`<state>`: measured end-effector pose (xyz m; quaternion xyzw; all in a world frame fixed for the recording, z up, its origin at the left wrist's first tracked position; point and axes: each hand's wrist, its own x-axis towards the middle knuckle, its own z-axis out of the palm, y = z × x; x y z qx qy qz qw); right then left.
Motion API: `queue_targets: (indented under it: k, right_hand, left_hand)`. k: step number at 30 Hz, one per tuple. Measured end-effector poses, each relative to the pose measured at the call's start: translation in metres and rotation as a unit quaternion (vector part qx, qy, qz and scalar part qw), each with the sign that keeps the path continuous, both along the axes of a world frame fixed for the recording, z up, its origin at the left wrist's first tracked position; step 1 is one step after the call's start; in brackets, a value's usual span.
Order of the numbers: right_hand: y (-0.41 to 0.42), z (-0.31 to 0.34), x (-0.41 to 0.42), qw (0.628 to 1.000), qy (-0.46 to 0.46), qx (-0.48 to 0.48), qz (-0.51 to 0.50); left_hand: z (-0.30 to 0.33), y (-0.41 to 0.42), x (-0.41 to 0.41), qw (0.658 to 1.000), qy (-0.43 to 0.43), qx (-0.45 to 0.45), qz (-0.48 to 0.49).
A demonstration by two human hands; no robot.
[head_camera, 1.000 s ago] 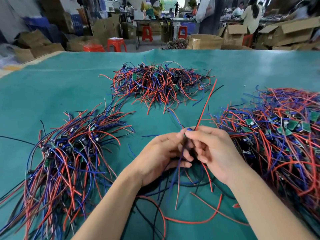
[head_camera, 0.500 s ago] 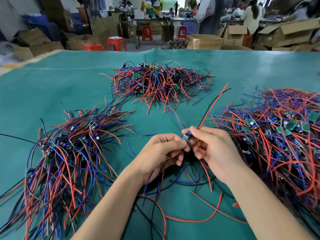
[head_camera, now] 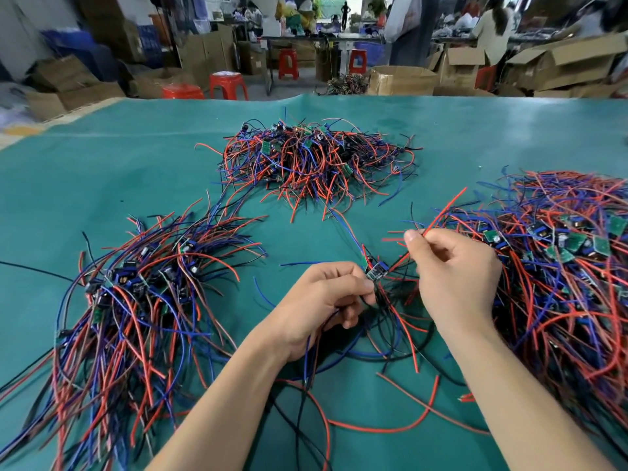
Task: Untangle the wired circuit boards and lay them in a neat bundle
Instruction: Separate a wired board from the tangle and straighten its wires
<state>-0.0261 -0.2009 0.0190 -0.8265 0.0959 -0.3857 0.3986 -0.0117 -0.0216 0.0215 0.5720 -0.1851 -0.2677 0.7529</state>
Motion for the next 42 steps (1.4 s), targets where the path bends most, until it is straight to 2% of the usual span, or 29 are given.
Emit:
queue_targets:
  k: [4, 7, 9, 11, 13, 16, 19, 23, 26, 29, 31, 33, 38, 42]
  right_hand:
    - [-0.004, 0.011, -0.01, 0.989, -0.075, -0.121, -0.048]
    - [-0.016, 0.016, -0.013, 0.978, -0.117, -0.152, -0.083]
    - [-0.021, 0.018, -0.013, 0.98, -0.114, -0.135, -0.095]
    - [-0.023, 0.017, -0.012, 0.989, -0.083, -0.065, -0.108]
    - [-0.023, 0.019, -0.011, 0.992, -0.067, 0.057, -0.089]
    - [-0.028, 0.024, -0.007, 0.953, -0.113, 0.279, -0.024]
    - [-0.042, 0.028, -0.008, 0.922, -0.145, 0.358, -0.024]
    - [-0.031, 0.03, -0.012, 0.952, -0.14, 0.269, -0.03]
    - [-0.009, 0.022, -0.013, 0.992, -0.035, 0.124, 0.011]
    - [0.019, 0.015, -0.016, 0.989, 0.058, 0.052, 0.13]
    - [0.028, 0.012, -0.017, 0.984, 0.065, 0.024, 0.163]
    - [0.029, 0.011, -0.016, 0.981, 0.066, 0.039, 0.18]
    - [0.023, 0.015, -0.016, 0.94, 0.11, 0.192, 0.259]
    - [0.023, 0.016, -0.016, 0.949, 0.078, 0.188, 0.241]
  left_hand:
    - [0.001, -0.001, -0.001, 1.0, -0.01, 0.013, 0.007]
    - [0.001, -0.001, -0.002, 1.0, -0.015, 0.02, 0.016]
    - [0.001, -0.001, -0.002, 0.999, -0.026, 0.025, 0.01]
    - [0.001, -0.002, -0.002, 0.999, -0.035, 0.031, 0.011]
    - [0.002, -0.002, -0.002, 0.999, -0.033, 0.033, 0.016]
    - [0.003, -0.001, -0.003, 0.999, -0.028, 0.034, 0.015]
    - [0.003, 0.0, 0.0, 0.999, -0.006, 0.014, 0.039]
    - [0.0, 0.004, 0.003, 0.998, 0.016, -0.014, 0.051]
    - [0.001, 0.003, 0.002, 0.998, 0.024, -0.04, 0.047]
    - [-0.002, 0.003, 0.003, 0.998, 0.023, -0.041, 0.045]
    - [-0.004, 0.003, 0.003, 0.999, 0.02, -0.028, 0.037]
    - [-0.004, 0.004, 0.002, 0.999, 0.016, -0.025, 0.029]
    - [-0.004, 0.004, 0.002, 1.0, 0.001, -0.028, 0.011]
    - [-0.004, 0.004, 0.002, 1.0, -0.016, -0.01, 0.005]
